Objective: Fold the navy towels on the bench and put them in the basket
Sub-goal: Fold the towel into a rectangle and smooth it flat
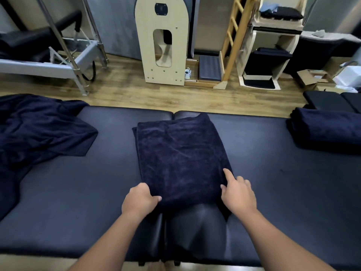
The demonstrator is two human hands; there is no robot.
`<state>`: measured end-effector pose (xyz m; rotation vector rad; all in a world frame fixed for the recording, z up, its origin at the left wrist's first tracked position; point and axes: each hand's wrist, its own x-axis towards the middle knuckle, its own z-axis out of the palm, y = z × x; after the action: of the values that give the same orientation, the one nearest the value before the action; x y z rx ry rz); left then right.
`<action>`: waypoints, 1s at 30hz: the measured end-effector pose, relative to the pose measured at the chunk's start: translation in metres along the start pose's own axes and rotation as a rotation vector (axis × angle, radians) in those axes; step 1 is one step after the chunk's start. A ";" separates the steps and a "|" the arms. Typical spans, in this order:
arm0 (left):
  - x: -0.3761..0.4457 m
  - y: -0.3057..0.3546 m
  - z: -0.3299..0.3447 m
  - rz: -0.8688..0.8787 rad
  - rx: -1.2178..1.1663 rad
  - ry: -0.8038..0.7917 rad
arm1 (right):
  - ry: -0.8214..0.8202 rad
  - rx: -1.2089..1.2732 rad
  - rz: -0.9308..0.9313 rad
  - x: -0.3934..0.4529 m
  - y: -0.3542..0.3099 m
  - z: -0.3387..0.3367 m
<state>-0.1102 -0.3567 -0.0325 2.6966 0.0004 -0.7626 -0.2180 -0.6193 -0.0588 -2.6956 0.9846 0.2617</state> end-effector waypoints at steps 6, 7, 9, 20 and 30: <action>-0.050 -0.004 0.025 0.068 0.266 -0.022 | 0.038 -0.105 -0.043 -0.027 0.024 -0.002; -0.054 -0.003 0.024 0.075 0.342 0.010 | 0.061 -0.136 -0.049 -0.030 0.022 -0.004; -0.054 0.002 0.018 0.098 0.475 0.105 | 0.106 -0.196 -0.095 -0.029 0.018 -0.007; 0.074 0.035 -0.008 0.562 0.548 -0.017 | -0.150 -0.137 -0.362 0.038 -0.068 0.003; 0.163 0.048 -0.025 0.339 0.511 0.070 | -0.222 -0.104 -0.172 0.142 -0.150 0.001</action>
<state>0.0464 -0.4087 -0.0804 3.0660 -0.7055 -0.6245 -0.0131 -0.5945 -0.0686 -2.7474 0.6892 0.5770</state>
